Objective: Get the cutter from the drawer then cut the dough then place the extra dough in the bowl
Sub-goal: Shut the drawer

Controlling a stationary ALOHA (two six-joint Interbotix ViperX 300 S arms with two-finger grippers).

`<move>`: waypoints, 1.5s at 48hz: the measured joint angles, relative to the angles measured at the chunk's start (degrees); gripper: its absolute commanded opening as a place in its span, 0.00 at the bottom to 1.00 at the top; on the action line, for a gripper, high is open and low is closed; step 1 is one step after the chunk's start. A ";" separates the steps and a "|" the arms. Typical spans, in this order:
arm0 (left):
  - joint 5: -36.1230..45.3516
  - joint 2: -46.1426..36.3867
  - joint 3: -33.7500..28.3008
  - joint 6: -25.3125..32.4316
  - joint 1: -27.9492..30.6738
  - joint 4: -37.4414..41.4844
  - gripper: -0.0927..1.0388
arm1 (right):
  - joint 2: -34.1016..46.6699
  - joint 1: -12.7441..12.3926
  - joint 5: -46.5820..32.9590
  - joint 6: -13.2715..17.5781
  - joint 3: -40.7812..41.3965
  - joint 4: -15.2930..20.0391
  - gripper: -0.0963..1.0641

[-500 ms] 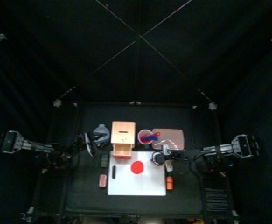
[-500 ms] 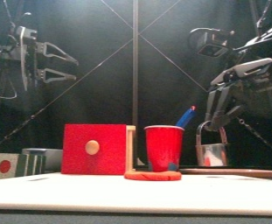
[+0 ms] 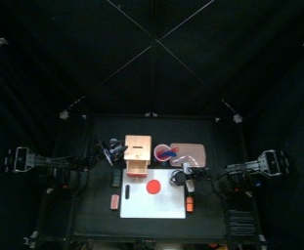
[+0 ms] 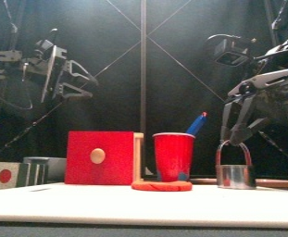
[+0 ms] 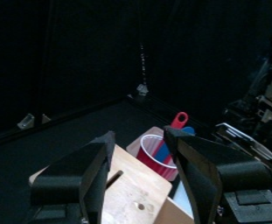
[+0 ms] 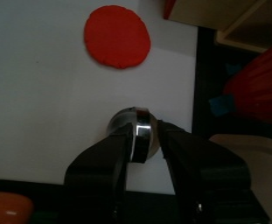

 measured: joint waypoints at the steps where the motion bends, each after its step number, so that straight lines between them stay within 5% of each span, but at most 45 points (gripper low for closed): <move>1: 0.00 0.35 -0.35 0.09 0.26 0.26 0.84 | 0.00 0.00 0.00 0.00 -0.09 0.09 0.71; 11: 7.47 3.16 -5.62 0.53 8.00 7.56 0.84 | 0.35 0.09 -0.35 -0.44 -5.36 0.00 0.72; 23: 38.58 6.06 -18.81 0.79 19.95 26.54 0.84 | 7.21 2.37 -1.23 -0.35 -14.15 -1.58 0.67; 32: 52.12 10.28 -26.54 0.88 24.35 35.77 0.82 | 14.50 4.31 -3.96 -0.26 -18.98 -0.97 0.47; 41: 62.58 17.84 -33.57 0.97 25.22 43.95 0.70 | 21.27 5.89 -7.38 -0.53 -22.76 -0.88 0.23; 60: 66.27 26.63 -39.11 1.05 22.94 47.99 0.64 | 34.72 5.63 -8.70 -0.88 -34.72 -1.05 0.20; 72: 66.18 26.63 -38.32 1.05 22.76 47.46 0.64 | 39.99 1.05 -5.19 -0.97 -40.96 -4.04 0.20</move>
